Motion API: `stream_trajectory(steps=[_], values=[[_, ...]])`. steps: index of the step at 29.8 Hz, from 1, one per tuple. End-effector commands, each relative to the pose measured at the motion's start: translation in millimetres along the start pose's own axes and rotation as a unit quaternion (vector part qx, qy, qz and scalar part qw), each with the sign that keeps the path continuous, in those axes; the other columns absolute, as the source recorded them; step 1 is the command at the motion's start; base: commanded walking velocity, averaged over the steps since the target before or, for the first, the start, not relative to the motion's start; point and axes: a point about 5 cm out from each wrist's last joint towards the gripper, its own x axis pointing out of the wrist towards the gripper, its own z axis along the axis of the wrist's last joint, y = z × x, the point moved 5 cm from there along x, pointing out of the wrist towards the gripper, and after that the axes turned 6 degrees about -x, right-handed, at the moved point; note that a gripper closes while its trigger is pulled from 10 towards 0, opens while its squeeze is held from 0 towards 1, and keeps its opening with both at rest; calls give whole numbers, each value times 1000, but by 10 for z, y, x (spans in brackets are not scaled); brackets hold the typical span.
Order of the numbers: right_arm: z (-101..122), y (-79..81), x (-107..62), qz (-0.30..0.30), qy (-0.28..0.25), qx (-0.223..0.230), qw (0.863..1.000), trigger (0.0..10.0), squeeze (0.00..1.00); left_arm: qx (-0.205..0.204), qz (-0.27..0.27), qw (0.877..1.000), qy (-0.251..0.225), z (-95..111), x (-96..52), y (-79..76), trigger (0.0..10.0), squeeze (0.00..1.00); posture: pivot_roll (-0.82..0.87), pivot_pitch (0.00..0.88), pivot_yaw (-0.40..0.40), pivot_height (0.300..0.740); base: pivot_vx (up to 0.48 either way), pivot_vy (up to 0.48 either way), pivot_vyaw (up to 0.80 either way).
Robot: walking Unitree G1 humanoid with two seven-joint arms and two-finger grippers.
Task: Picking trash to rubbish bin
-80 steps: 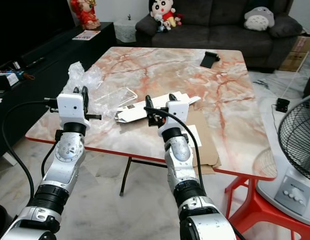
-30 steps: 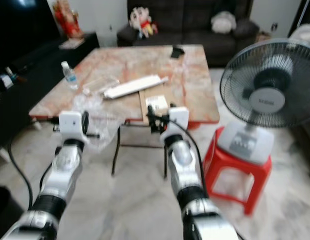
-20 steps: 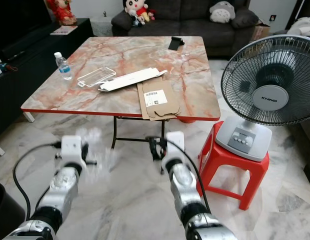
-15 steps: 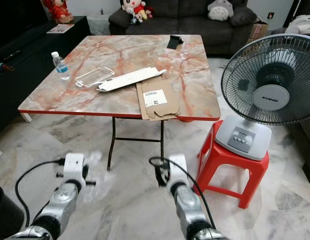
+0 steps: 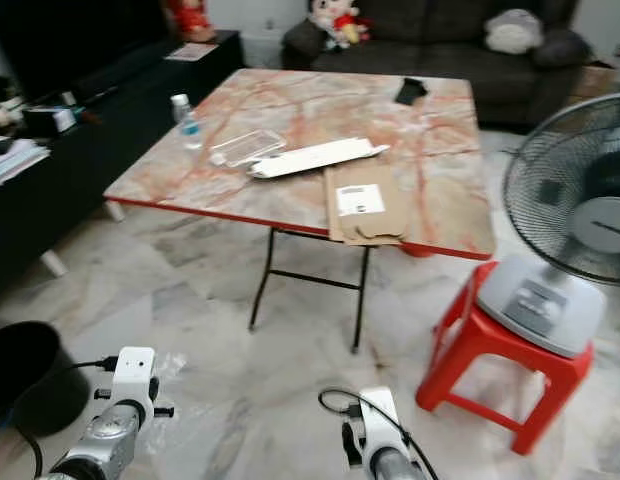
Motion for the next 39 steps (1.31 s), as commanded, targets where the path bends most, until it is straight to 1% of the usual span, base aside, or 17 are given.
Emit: stream_trajectory(steps=[1,5,14,19,23,27,31,33,38,39], values=[[46,14,11,0,-3,-10,1000,10000,0,-6,9,1000,2,-17,-5,73,10000,0,-2,0,55,740,0,0,800],[57,20,14,-2,-4,-11,1000,10000,0,-6,15,1000,9,-65,-15,110,10000,0,-2,0,59,740,0,0,800],[125,57,27,1,-12,-9,1000,10000,0,-21,24,999,27,-210,-55,179,10000,0,11,4,53,740,0,0,800],[129,51,28,0,-13,-5,1000,10000,0,-29,28,999,23,-216,-62,197,10000,0,15,16,52,740,0,0,800],[129,68,28,5,-13,8,1000,10000,0,-28,31,999,20,-211,-65,209,10000,0,19,32,50,740,0,0,111],[132,111,27,17,-15,14,1000,10000,0,-25,31,999,17,-201,-64,202,10000,0,17,37,48,740,383,0,0],[139,122,29,20,-14,1,1000,10000,0,-24,31,999,17,-194,-61,189,10000,0,19,44,44,740,480,0,0],[157,116,31,18,-18,-12,1000,10000,0,-26,32,999,15,-184,-58,185,10000,0,23,44,40,740,480,0,672],[157,118,32,19,-17,-9,1000,10000,0,-29,35,999,13,-175,-57,198,10000,0,23,43,41,740,480,0,800],[161,121,33,20,-17,-6,1000,10000,0,-29,36,999,13,-174,-57,205,10000,0,22,44,41,740,480,0,0]])
